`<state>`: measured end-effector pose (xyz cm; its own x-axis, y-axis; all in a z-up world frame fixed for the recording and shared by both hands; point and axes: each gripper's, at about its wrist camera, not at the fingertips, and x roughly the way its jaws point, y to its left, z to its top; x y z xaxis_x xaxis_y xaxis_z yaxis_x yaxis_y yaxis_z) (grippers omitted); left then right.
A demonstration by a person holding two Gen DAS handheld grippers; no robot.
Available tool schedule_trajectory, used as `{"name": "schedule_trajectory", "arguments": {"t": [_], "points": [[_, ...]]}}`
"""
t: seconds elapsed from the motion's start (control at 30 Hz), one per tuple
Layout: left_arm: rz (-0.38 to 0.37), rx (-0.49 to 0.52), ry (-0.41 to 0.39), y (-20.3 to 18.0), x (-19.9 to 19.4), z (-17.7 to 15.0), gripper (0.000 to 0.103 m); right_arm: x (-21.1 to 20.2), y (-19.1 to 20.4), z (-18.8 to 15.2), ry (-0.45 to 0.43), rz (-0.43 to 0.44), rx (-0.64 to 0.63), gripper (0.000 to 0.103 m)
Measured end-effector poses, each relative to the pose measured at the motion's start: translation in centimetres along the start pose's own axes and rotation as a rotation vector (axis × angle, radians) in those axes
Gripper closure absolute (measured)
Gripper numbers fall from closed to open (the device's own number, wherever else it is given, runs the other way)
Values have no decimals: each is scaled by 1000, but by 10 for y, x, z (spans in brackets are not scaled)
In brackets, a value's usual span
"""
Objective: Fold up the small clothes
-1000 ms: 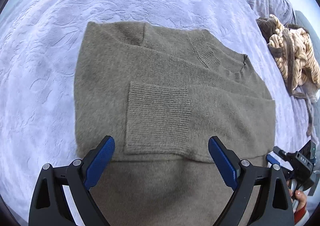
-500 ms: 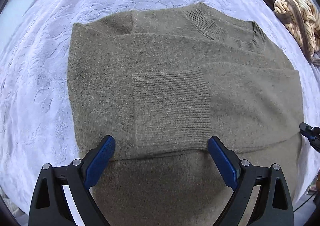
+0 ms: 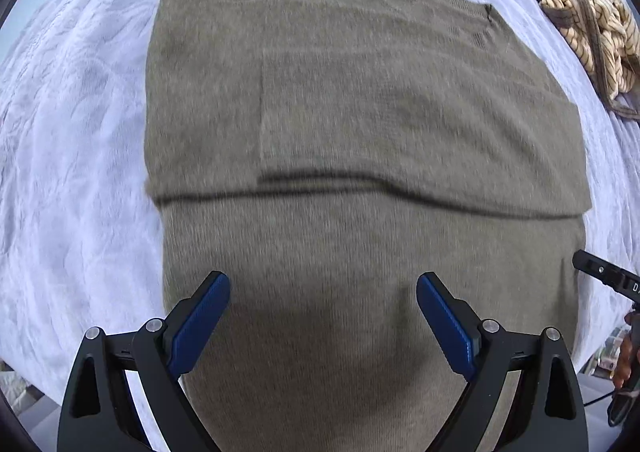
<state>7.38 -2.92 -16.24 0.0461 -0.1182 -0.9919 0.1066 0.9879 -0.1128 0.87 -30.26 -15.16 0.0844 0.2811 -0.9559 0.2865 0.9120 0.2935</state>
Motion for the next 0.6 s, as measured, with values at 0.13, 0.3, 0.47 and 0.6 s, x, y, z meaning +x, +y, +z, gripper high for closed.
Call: {"name": "schedule_trajectory", "arguments": {"t": [0.13,0.3,0.47,0.6], "points": [[-17,1,25,-3,1,-21,8,5,16,-8,18,-44,-52,41],[-32,-12,31,-2,-2,-39,8,5,32,-12,15,-61,-63,41],[-36,-23,37,0,-8,-51,8,4,51,-14,11,-95,-96,41],[-40,-27,39,17,-18,-52,8,6,68,-20,18,-115,-110,41]]}}
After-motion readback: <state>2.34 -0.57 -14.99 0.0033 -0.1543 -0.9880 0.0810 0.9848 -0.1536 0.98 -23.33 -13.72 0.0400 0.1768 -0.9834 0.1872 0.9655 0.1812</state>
